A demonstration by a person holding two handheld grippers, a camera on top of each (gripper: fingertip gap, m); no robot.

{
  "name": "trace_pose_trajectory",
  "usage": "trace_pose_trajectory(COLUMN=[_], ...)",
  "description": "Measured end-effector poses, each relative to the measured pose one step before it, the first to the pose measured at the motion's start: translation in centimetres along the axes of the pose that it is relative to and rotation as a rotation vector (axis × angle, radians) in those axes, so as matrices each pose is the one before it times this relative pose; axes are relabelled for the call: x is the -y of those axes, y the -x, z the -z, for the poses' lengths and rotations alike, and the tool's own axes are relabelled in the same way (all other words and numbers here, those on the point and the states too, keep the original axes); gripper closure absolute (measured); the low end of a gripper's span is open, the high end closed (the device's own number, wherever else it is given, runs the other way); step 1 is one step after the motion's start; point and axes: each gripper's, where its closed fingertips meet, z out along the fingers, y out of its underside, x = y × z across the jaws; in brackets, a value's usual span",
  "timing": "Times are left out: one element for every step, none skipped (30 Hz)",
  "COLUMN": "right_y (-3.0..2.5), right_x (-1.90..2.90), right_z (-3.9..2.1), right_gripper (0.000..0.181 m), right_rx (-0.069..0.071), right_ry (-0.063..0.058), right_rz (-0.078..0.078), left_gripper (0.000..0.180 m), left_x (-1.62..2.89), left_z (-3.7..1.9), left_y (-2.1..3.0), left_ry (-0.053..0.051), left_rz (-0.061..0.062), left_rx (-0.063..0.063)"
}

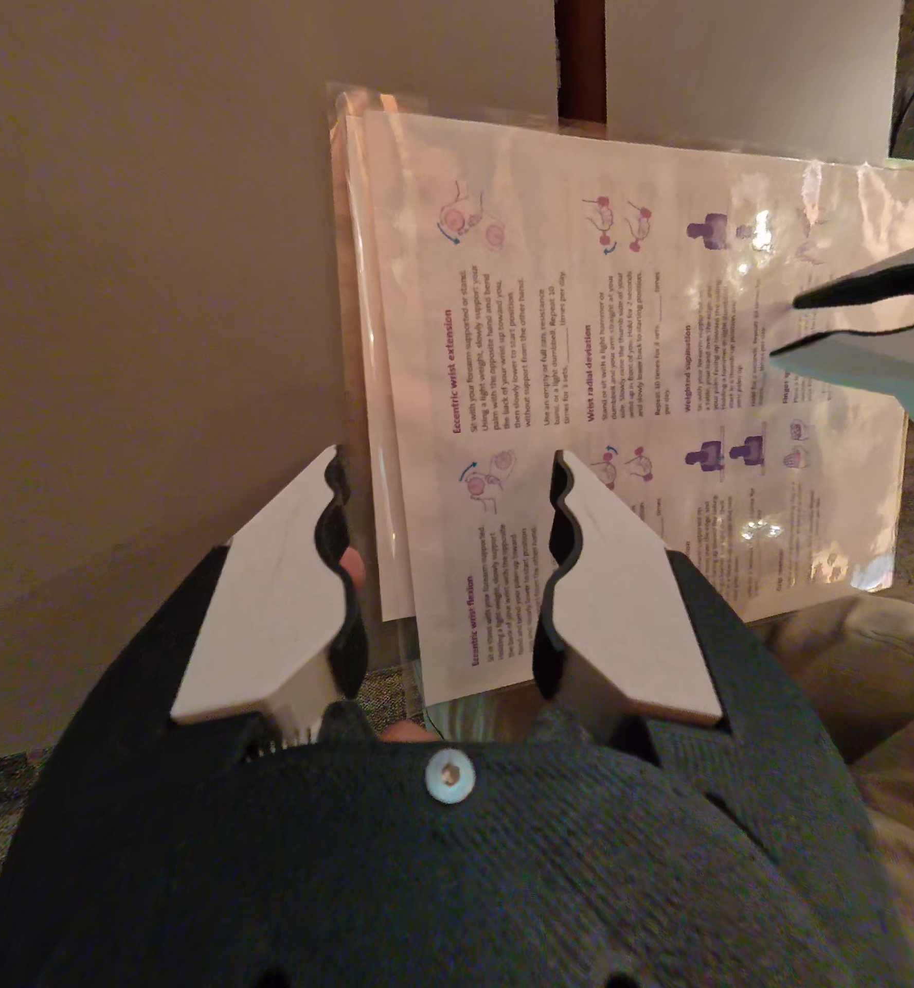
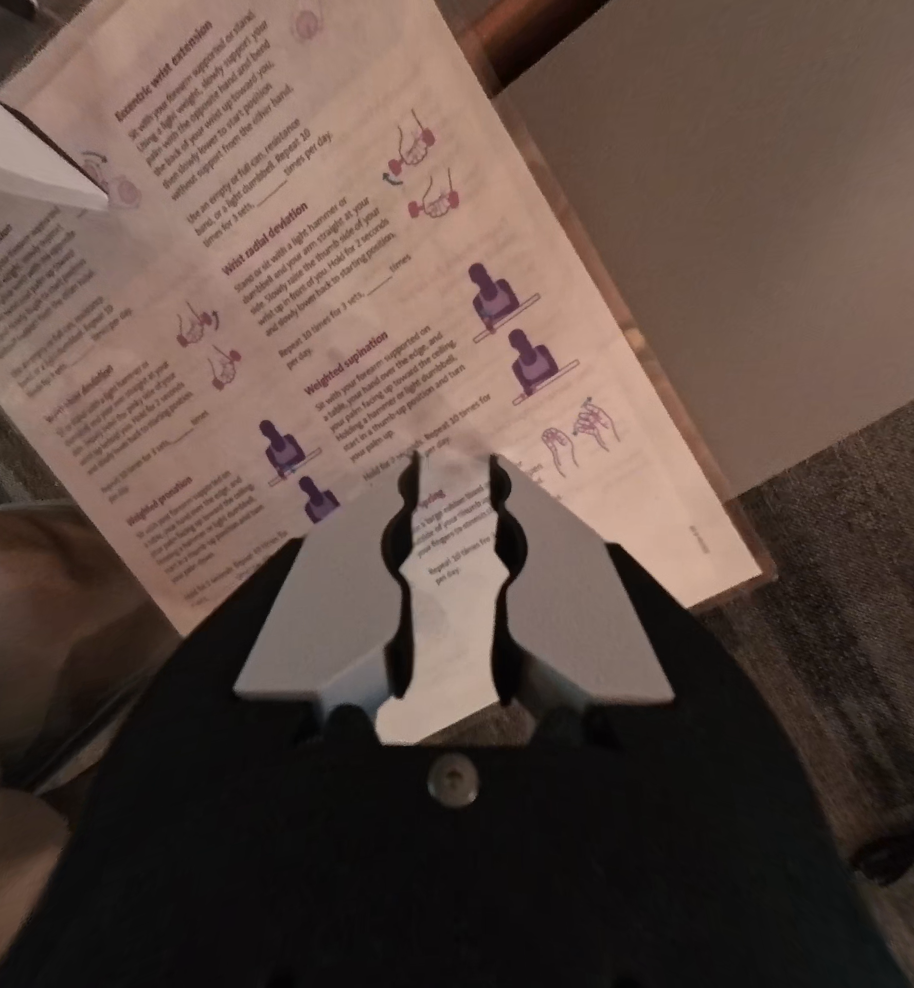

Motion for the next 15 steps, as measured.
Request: trace_pose_trajectory(right_y=[-0.008, 0.021, 0.013, 0.004, 0.012, -0.049, -0.153, -0.21, -0.244, -0.294, -0.336, -0.337, -0.389, -0.43, -0.4], right_x=[0.198, 0.385, 0.394, 0.221, 0.075, -0.064, -0.197, -0.28, -0.351, -0.413, -0.589, -0.728, -0.856, -1.005, -1.137], right_z=[0.138, 0.236, 0.305, 0.302, 0.272, 0.317, 0.348, 0.417, 0.551, 0.608, 0.664, 0.675, 0.631, 0.604, 0.547], right_gripper=[0.149, 0.147, 0.146, 0.145, 0.145, 0.144, 0.144, 0.144, 0.143, 0.143, 0.143, 0.143, 0.142, 0.142, 0.142], right_rx=[-0.0023, -0.0023, -0.0009, 0.0006, 0.0007, -0.0016, -0.0066, -0.011, -0.0134, -0.0161, -0.014, -0.0115, -0.0131, -0.0148, -0.0152], right_ry=[0.0023, -0.0131, -0.0196, -0.0146, -0.0087, -0.0058, -0.0041, -0.0028, -0.0045, -0.0065, -0.0042, -0.0016, -0.0002, 0.0031, 0.0095], right_rz=[-0.0147, -0.0151, -0.0154, -0.0155, -0.0141, -0.0103, -0.0052, -0.0014, -0.0013, -0.0066, -0.0155, -0.0242, -0.0295, -0.0309, -0.0312], left_gripper=[0.108, 0.107, 0.108, 0.107, 0.108, 0.108, 0.108, 0.108, 0.108, 0.108, 0.108, 0.108, 0.108, 0.108, 0.108], left_x=[0.007, 0.025, 0.048, 0.028, 0.016, -0.003, 0.004, 0.02, 0.054, 0.028, 0.012, 0.008, 0.007, -0.074, -0.081], left_z=[0.008, 0.072, 0.122, 0.15, 0.185, 0.211, 0.235, 0.235, 0.274, 0.339, 0.329, 0.307, 0.302, 0.142, 0.16], left_y=[0.175, 0.215, 0.186, 0.231, 0.247, 0.274, 0.31, 0.349, 0.325, 0.364, 0.411, 0.478, 0.523, 0.33, 0.422], left_ry=[0.0001, -0.002, -0.0037, -0.0038, -0.0041, -0.0039, -0.004, -0.0046, -0.0052, -0.0056, -0.0055, -0.0059, -0.0057, -0.004, -0.0025], left_rz=[0.0044, 0.0045, 0.0051, 0.0056, 0.005, 0.0031, 0.002, 0.0023, 0.0028, 0.0043, 0.0068, 0.0079, 0.0072, 0.0075, 0.0071], left_rx=[0.0097, 0.0085, 0.0054, 0.0044, 0.0062, 0.0056, 0.0065, 0.0072, 0.0058, 0.0042, 0.0046, 0.0071, 0.0052, 0.002, 0.0018])
